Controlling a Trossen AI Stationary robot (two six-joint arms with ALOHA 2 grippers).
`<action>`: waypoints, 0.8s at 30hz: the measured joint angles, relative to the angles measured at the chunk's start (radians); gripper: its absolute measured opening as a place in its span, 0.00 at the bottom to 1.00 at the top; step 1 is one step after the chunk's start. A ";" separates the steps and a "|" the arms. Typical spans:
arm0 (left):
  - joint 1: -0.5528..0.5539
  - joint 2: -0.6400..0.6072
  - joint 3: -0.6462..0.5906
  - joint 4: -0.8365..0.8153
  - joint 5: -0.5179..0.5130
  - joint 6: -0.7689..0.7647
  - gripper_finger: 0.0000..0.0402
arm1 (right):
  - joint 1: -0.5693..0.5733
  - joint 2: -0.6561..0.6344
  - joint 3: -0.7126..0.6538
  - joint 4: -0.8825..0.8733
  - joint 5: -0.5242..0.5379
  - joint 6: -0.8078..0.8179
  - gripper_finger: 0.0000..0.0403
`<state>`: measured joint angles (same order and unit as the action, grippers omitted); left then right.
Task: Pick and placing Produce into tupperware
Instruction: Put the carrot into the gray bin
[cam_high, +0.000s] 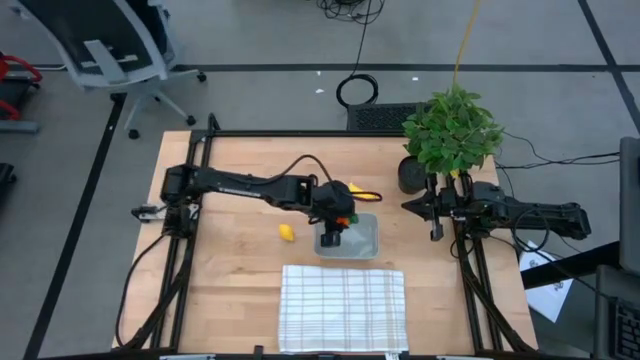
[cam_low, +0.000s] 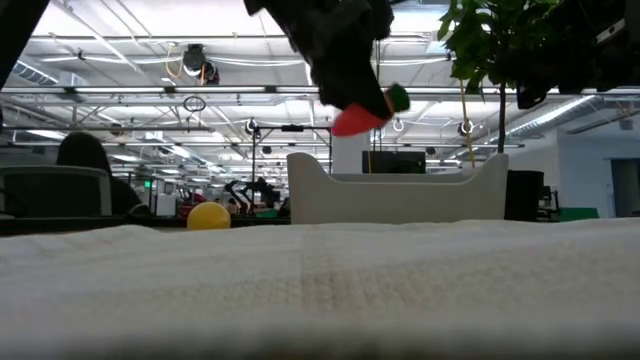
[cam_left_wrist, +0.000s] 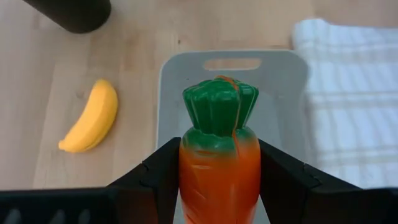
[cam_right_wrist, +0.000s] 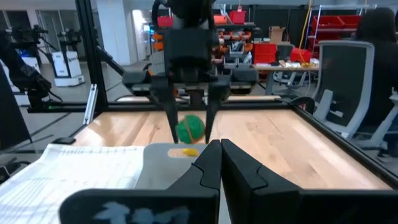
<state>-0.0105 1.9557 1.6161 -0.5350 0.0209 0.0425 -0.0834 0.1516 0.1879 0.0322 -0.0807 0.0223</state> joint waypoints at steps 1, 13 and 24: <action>0.000 0.016 0.002 0.023 -0.002 0.000 0.45 | 0.000 0.001 0.000 0.000 0.000 0.000 0.00; -0.057 0.081 0.002 0.012 -0.067 0.158 0.45 | 0.000 0.019 0.000 0.001 0.000 -0.004 0.00; -0.065 0.081 0.002 0.032 -0.077 0.051 0.45 | 0.000 0.028 0.000 0.002 0.000 -0.004 0.00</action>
<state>-0.0759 2.0365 1.6176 -0.5026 -0.0566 0.0940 -0.0834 0.1794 0.1879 0.0341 -0.0803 0.0185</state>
